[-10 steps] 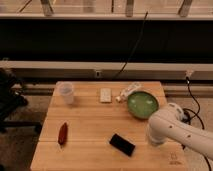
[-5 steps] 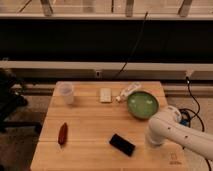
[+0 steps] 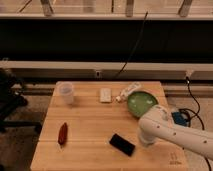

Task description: Push the eraser across the table

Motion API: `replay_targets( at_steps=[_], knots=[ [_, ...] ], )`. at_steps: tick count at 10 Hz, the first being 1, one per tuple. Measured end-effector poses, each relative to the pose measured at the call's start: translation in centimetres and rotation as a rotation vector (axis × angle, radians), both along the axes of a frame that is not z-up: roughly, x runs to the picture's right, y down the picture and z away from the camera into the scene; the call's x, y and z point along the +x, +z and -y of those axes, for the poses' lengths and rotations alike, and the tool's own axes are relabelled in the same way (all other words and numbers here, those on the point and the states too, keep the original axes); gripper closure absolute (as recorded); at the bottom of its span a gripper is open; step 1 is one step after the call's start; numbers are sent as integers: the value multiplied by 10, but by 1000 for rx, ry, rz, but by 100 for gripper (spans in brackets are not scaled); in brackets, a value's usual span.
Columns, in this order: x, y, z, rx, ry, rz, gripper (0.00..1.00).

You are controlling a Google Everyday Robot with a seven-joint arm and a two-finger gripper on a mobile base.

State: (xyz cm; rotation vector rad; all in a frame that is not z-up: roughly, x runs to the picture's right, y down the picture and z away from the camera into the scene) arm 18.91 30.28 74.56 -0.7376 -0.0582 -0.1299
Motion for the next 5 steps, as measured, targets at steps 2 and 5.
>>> replay_targets(
  at_steps=[2,5],
  knots=[
    [-10,2,0,-7,-24,11,98],
    [-48,6,3,-10,-80,41,98]
  ],
)
